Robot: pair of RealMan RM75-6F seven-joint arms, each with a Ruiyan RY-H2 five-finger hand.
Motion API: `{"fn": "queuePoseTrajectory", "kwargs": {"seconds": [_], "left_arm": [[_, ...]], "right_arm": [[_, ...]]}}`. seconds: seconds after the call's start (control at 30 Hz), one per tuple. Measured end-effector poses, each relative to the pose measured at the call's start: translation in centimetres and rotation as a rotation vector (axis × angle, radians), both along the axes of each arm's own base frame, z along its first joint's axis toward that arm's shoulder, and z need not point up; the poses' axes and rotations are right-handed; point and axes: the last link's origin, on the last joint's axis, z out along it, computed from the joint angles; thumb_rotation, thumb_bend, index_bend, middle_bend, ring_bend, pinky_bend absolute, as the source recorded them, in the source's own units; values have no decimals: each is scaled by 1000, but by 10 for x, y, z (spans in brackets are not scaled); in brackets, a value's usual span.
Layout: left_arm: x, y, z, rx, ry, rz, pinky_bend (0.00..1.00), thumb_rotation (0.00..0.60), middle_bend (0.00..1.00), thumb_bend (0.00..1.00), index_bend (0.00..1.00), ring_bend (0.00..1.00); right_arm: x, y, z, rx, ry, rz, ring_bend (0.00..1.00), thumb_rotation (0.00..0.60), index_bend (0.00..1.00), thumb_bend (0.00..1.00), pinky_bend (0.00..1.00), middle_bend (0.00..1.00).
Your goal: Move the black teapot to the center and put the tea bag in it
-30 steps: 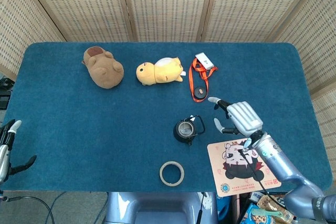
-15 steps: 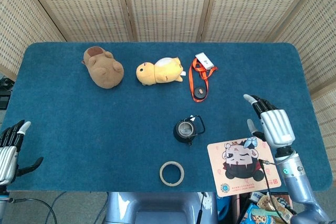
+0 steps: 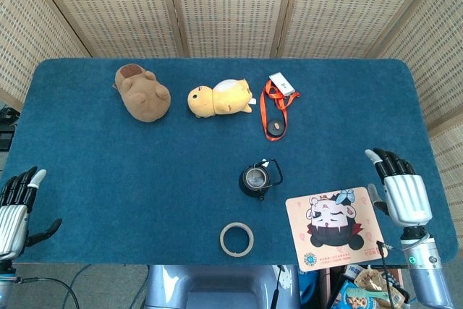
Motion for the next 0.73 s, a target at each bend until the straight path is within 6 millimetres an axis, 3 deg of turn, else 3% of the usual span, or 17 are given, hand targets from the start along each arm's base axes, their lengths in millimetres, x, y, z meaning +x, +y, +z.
{"fn": "queuePoseTrajectory", "kwargs": {"seconds": [0.27,0.73], "left_arm": [[6,-3,-3,-40,81,-61,0,600,0,259,0,0],[11,2,-8,-39,77,-116,0,600,0,259,0,0]], "right_arm": [[-6,12,-8,21,30,-27,194,600,194,579,300,240],[-11,20,-10,29,-3,-46,194,600,194,578,299,234]]}}
